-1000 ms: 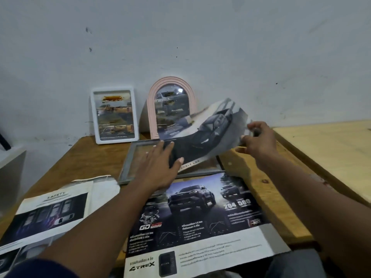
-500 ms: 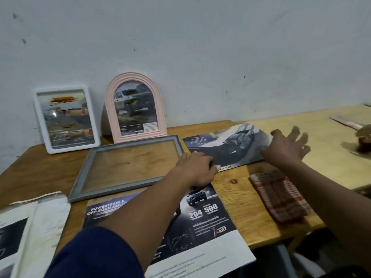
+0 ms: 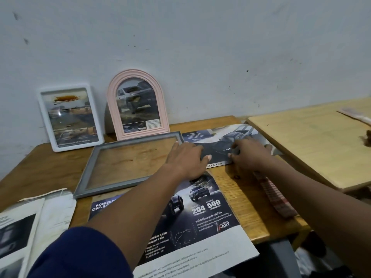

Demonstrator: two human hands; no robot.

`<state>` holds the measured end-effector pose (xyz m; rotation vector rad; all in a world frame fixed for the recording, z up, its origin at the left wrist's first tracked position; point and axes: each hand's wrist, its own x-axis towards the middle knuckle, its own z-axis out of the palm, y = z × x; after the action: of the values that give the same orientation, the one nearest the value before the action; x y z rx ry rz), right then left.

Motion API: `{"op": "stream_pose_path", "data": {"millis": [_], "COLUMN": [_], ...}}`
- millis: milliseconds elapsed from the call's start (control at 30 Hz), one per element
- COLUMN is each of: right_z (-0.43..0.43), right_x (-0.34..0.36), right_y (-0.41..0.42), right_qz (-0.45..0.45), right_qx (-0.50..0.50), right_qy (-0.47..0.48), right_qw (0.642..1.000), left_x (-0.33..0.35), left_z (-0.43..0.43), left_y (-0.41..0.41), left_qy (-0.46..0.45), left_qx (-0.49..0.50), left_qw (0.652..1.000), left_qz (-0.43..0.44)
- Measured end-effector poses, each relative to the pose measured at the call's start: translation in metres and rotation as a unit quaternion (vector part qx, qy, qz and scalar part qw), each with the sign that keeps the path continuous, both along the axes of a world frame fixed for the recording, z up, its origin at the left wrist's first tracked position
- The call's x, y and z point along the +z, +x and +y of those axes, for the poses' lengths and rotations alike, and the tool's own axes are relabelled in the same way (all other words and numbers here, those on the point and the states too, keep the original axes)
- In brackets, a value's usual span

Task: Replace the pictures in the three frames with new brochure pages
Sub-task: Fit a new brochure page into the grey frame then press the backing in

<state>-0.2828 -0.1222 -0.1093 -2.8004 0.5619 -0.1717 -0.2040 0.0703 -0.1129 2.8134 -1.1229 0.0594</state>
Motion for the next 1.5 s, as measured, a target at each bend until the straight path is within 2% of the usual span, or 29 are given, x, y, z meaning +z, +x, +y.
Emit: {"op": "stream_pose_path", "data": {"millis": [200,433,600,700,867,1033,1167,1333,1400,1500], "right_z": [0.04,0.127,0.172,0.174,0.154,0.139,0.142,0.144,0.146,0.152], "right_x": [0.019,0.034,0.034,0.028,0.006,-0.035,-0.043,-0.039,-0.033,-0.018], "right_y": [0.006,0.029,0.044,0.042,0.011,-0.022,-0.025,-0.028,-0.029,-0.026], "right_qz": [-0.034,-0.044,-0.025,-0.015,-0.034,-0.117,-0.16,-0.18,-0.202,-0.222], "right_qx": [0.067,0.175,0.229,0.218,0.17,0.101,0.093,0.109,0.133,0.162], "right_qy": [0.02,0.06,0.031,-0.024,-0.079,-0.151,-0.148,-0.214,-0.197,-0.11], "right_qw": [0.997,0.982,0.973,0.976,0.982,0.976,0.972,0.954,0.95,0.955], "left_x": [0.014,0.022,0.019,0.014,-0.01,-0.029,-0.027,-0.023,-0.021,-0.018], "left_z": [0.041,0.139,0.204,0.228,0.243,0.248,0.247,0.244,0.244,0.246], "left_y": [0.0,0.006,0.007,-0.001,-0.015,-0.021,-0.027,-0.034,-0.036,-0.034], "left_qy": [-0.028,-0.066,-0.115,-0.109,-0.025,-0.054,-0.065,-0.081,-0.092,-0.127], "left_qx": [0.023,0.129,0.182,0.191,0.187,0.199,0.199,0.193,0.186,0.172], "left_qw": [0.999,0.989,0.976,0.973,0.978,0.976,0.976,0.977,0.978,0.977], "left_qz": [-0.011,0.0,0.026,0.067,0.087,0.069,0.057,0.045,0.035,0.009]}}
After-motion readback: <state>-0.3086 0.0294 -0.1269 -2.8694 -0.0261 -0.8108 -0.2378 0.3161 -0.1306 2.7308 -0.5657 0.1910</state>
